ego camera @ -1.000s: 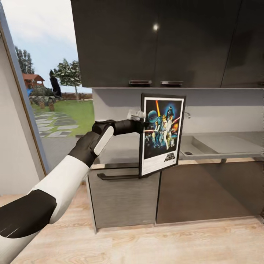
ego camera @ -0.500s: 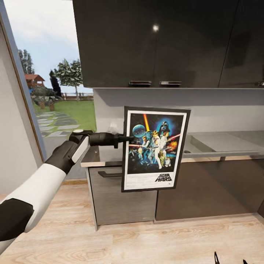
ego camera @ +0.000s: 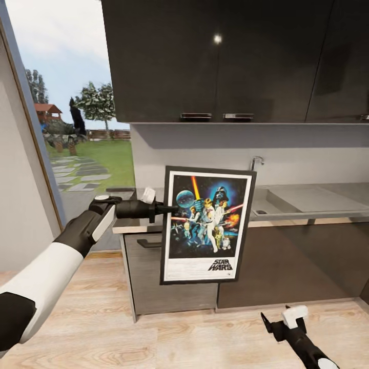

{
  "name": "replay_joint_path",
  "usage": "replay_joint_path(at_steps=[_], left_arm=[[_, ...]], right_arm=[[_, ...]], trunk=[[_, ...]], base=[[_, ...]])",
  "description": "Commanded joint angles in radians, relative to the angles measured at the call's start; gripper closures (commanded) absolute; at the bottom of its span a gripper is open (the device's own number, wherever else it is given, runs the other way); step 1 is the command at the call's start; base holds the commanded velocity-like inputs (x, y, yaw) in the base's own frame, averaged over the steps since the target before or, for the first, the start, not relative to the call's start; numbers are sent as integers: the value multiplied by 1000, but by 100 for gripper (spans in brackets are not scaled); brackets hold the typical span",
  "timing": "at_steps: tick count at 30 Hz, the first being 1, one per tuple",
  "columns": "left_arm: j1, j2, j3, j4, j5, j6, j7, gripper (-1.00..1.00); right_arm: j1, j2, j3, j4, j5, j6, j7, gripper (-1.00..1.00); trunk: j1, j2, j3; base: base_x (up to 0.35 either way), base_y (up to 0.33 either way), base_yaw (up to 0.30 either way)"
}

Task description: Pick up the poster from the kitchen countertop and hang it on one of the wall nails in the kitchen.

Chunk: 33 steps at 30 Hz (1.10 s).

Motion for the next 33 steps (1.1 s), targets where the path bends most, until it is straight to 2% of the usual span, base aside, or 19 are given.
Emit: replay_joint_path(at_steps=[1,4,9,10,13,15,18,20,21,24,25,26,30,33], left_arm=[[3,3,-4,0,9,7,2,100],[12,7,-4,-2,9,7,-1,100],[29,9,-5,-8,9,7,-3,100],[41,10,-5,-11,9,6,-3,100],[57,11,-5,-14,9,-2,-3,100],[67,14,-4,-15,9,-24,-5,100],[74,16,-5,-12,9,-47,-16,100],[84,18,-5,-6,9,-64,-27,100],[93,19,-4,-5,9,-70,-30,100],[98,20,-4,-4,9,-73,-32,100],[100,21,-4,-4,9,-74,-33,100],[102,23,-4,-3,9,-75,-33,100],[106,26,-4,-3,9,-75,-34,100],[112,31,-4,-4,9,-76,-35,100]], right_arm=[[-13,0,-5,-2,11,0,7,-100],[-68,-1,-6,-9,15,39,15,-100],[-112,-15,-6,-14,14,148,48,-100],[-131,-24,-5,-14,13,180,78,-100],[-162,-33,-4,-15,14,208,143,-100],[-191,-41,-4,-13,16,223,220,-100],[-217,-50,-3,-10,17,231,282,-100],[-235,-81,-3,-9,15,236,357,-100],[-243,-112,-4,-9,12,238,443,-100],[-246,-149,-5,-9,9,240,551,-100],[-248,-170,-6,-9,7,241,622,-100],[-249,-194,-7,-12,4,243,724,-100],[-250,-205,-8,-13,-7,244,776,-100],[-250,-207,-9,-13,-24,245,791,-100]], trunk=[[0,-1,-1],[0,-1,-1],[0,-1,-1],[0,-1,-1],[0,-1,-1],[0,-1,-1],[0,-1,-1],[0,-1,-1],[0,-1,-1],[0,-1,-1],[0,-1,-1],[0,-1,-1],[0,-1,-2],[0,-1,-5]], base=[[0,0,0],[0,0,0],[0,0,0],[0,0,0],[0,0,0],[0,0,0],[0,0,0],[0,0,0],[0,0,0],[0,0,0],[0,0,0],[0,0,0],[0,0,0],[0,0,0]])
